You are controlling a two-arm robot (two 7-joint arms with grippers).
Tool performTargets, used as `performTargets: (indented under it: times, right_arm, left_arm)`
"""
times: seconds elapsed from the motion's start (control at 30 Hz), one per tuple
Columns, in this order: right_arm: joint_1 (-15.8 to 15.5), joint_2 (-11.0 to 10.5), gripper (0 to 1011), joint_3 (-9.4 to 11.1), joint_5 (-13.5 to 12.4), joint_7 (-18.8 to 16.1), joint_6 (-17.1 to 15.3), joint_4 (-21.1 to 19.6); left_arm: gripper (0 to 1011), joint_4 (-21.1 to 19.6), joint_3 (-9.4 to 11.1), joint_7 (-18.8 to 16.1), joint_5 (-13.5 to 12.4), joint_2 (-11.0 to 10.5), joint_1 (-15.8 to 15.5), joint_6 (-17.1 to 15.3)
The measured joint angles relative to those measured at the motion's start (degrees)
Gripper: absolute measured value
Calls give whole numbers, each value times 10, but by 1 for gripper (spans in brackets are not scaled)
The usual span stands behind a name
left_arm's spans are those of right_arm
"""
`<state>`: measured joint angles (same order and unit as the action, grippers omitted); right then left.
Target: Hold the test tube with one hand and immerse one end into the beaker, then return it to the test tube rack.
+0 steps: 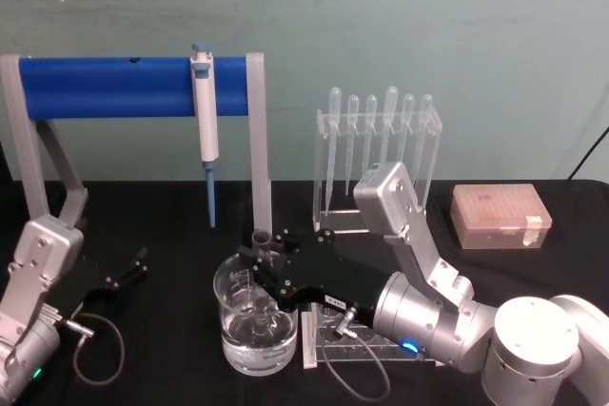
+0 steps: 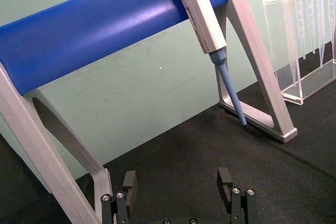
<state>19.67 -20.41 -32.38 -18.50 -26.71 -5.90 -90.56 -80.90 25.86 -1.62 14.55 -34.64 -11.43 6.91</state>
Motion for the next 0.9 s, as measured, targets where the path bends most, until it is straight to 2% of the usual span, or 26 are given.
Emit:
performTargets:
  times: [0.9]
  right_arm:
    - [1, -1, 226, -1, -1, 1, -1, 0]
  left_arm:
    - [1000, 0, 0, 0, 0, 0, 0, 0]
